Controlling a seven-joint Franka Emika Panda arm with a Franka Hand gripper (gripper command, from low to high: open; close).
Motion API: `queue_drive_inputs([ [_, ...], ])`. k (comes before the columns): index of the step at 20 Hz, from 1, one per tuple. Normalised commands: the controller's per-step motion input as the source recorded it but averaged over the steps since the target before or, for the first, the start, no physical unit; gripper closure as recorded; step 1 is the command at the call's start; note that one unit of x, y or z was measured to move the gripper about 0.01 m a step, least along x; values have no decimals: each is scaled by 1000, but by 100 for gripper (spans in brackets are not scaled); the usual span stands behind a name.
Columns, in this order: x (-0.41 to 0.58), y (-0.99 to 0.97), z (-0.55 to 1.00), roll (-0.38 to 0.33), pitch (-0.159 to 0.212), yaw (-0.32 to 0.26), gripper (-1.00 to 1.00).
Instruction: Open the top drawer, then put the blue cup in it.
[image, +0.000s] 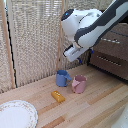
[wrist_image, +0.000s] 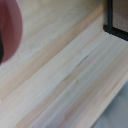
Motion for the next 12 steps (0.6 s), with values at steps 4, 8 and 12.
queue_drive_inputs([
  [4,395,127,0,203,-86,-159,-100],
  [8,513,120,0,213,-46,-144,-100],
  [12,559,106,-14,220,-15,-145,-100],
])
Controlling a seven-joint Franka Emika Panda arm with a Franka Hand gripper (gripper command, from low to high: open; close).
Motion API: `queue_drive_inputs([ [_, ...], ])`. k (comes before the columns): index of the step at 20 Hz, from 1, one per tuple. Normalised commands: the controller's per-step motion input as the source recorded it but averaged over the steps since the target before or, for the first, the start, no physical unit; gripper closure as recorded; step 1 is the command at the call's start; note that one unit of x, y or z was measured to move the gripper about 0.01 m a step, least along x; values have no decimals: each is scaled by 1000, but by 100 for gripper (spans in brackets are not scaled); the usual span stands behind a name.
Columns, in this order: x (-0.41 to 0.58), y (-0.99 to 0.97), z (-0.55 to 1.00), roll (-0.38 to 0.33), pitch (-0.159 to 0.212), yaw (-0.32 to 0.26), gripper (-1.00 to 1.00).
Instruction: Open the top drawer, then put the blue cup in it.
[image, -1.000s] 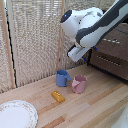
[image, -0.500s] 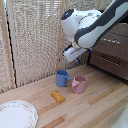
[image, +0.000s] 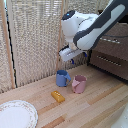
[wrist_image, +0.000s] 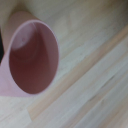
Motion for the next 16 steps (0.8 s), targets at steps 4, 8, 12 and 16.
queue_drive_inputs([
  [4,607,55,-50,214,2,-165,-100],
  [8,671,44,-83,206,27,-166,-100],
  [12,706,76,-134,188,81,-170,-100],
  [16,626,129,-207,168,122,-176,-100],
])
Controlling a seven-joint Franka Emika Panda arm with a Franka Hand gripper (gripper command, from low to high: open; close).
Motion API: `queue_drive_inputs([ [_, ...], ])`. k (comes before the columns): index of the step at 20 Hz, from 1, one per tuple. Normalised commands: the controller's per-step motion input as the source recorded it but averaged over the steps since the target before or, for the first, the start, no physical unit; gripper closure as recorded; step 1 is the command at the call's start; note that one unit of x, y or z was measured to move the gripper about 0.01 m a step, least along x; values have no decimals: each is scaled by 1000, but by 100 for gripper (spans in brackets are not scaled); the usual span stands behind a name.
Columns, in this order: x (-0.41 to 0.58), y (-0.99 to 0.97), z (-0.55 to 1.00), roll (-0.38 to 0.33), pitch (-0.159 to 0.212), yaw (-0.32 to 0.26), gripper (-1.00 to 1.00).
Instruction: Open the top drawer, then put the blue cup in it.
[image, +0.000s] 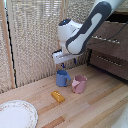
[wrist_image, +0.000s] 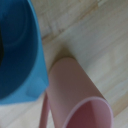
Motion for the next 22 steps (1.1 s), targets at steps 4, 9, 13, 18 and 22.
queue_drive_inputs([
  [4,514,34,-209,134,161,-177,-100],
  [9,411,-18,-123,30,144,-161,-100],
  [13,336,-17,-85,-1,98,-120,-100],
  [18,226,22,-164,0,9,-30,100],
  [22,54,86,-122,0,-7,0,100],
])
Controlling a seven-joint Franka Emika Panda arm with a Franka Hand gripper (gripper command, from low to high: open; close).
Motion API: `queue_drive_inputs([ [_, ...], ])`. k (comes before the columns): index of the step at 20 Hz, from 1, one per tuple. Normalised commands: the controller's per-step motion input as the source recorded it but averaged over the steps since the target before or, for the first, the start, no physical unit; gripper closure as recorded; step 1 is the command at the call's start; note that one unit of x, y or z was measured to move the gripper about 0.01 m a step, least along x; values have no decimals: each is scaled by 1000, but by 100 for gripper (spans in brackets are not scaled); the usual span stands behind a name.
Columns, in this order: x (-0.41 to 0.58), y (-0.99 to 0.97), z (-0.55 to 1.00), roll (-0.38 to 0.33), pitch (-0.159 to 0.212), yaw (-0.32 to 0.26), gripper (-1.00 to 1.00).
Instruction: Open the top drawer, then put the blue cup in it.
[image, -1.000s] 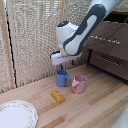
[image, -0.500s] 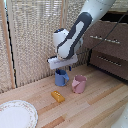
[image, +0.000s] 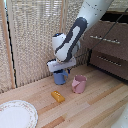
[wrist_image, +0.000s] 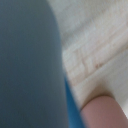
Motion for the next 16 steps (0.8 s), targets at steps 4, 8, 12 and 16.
queue_drive_inputs([
  [4,0,60,-60,0,25,10,100],
  [8,-7,74,-1,0,13,44,100],
  [12,-239,308,41,-16,-70,-21,100],
  [16,-244,222,529,0,-50,-129,100],
])
